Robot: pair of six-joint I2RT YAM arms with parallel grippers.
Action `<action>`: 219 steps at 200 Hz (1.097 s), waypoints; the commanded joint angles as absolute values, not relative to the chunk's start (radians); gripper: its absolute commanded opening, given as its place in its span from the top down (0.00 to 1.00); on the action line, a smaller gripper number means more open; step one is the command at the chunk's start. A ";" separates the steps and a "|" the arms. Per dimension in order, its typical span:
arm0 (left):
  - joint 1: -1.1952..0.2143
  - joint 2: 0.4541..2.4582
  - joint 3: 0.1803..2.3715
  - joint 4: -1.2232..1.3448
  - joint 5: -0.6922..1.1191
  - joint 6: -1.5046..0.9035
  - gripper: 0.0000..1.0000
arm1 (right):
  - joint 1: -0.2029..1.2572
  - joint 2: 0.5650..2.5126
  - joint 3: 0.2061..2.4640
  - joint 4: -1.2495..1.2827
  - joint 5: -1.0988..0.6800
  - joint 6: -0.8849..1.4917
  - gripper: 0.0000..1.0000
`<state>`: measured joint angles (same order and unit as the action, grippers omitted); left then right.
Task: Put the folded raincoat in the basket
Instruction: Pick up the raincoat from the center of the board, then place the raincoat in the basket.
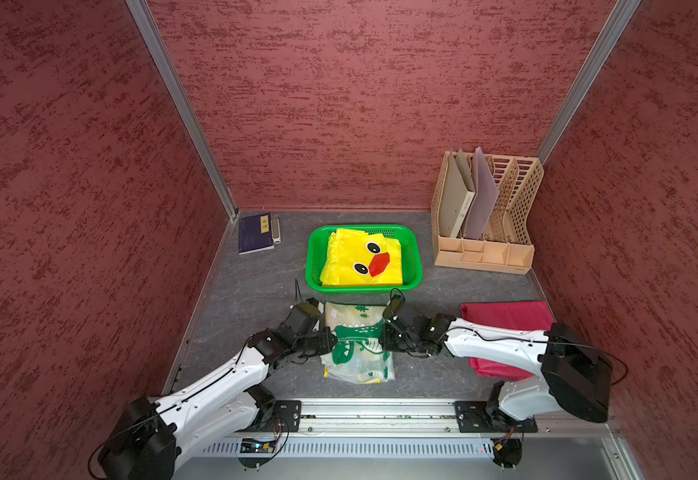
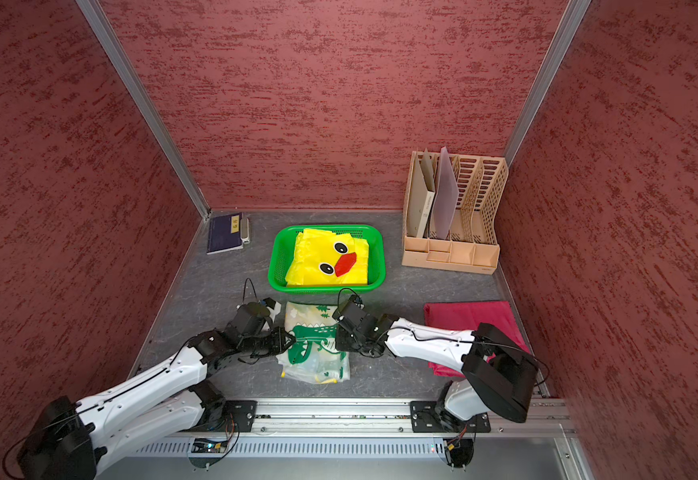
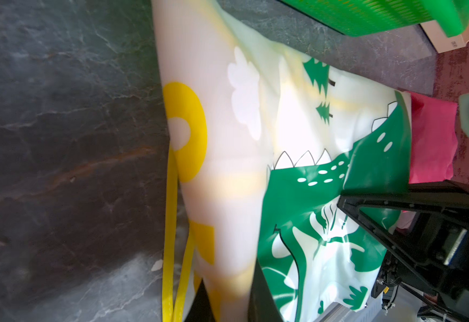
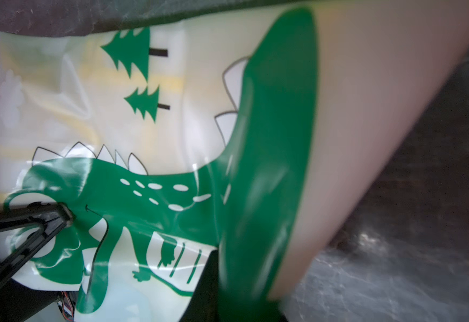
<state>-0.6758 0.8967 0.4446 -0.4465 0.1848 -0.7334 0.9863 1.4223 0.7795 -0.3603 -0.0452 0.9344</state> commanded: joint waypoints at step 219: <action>-0.673 0.958 1.161 -0.695 -0.021 -0.604 1.00 | 0.933 1.351 1.475 -0.664 -0.024 0.663 1.00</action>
<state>-0.7288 0.9012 1.0718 -0.7555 -0.0654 -0.6857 0.9825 1.2942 1.4132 -0.7151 0.0418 0.7376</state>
